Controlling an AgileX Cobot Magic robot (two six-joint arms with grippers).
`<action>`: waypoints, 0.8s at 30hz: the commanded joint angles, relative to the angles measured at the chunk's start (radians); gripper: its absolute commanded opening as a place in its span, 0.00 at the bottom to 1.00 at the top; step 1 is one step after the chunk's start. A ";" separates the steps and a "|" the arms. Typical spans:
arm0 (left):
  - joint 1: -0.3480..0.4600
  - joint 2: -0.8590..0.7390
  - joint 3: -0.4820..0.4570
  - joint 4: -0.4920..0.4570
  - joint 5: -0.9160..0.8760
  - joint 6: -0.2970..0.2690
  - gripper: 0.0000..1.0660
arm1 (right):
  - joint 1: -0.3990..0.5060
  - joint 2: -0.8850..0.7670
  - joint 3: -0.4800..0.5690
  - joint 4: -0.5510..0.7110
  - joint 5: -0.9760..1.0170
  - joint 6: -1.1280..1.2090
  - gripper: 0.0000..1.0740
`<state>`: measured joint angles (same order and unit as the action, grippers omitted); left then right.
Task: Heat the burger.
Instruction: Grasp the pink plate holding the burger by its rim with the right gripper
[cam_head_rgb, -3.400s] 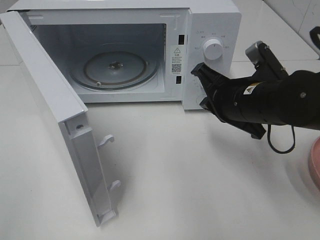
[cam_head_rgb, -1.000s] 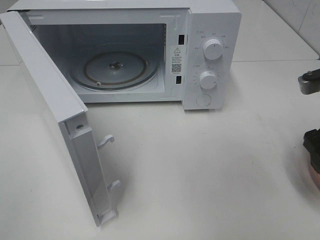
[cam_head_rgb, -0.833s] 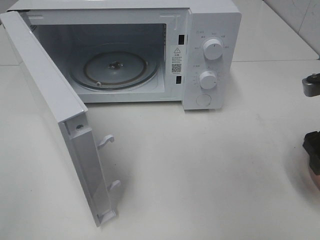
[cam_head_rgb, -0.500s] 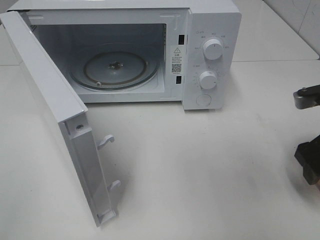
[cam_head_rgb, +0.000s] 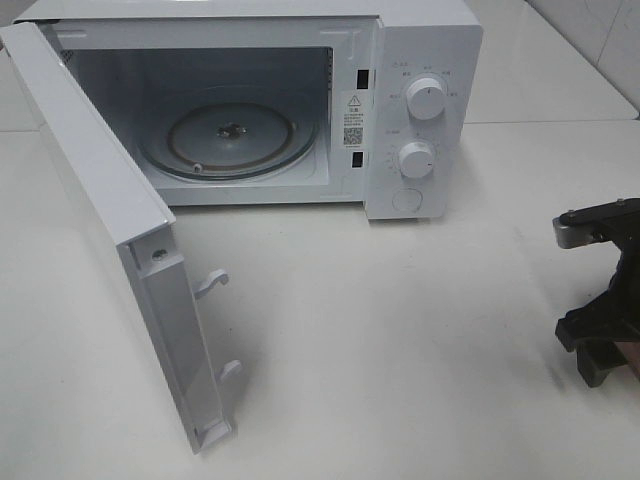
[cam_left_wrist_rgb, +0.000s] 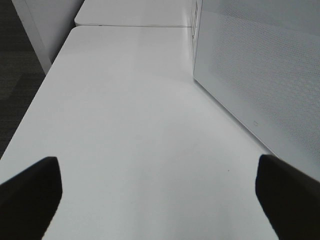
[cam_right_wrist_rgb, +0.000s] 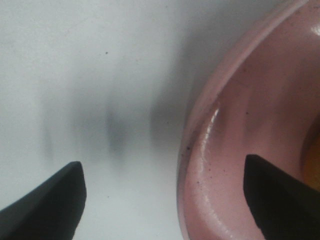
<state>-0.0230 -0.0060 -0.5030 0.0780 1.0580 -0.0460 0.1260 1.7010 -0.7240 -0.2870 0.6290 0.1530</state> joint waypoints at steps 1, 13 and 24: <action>0.002 -0.018 0.002 -0.007 -0.016 -0.004 0.92 | -0.011 0.026 0.004 -0.003 -0.025 0.002 0.75; 0.002 -0.018 0.002 -0.007 -0.016 -0.004 0.92 | -0.070 0.086 0.004 -0.004 -0.072 0.002 0.72; 0.002 -0.018 0.002 -0.007 -0.016 -0.004 0.92 | -0.078 0.087 0.004 0.000 -0.071 0.024 0.60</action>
<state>-0.0230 -0.0060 -0.5030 0.0780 1.0580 -0.0460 0.0530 1.7770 -0.7240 -0.2760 0.5630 0.1650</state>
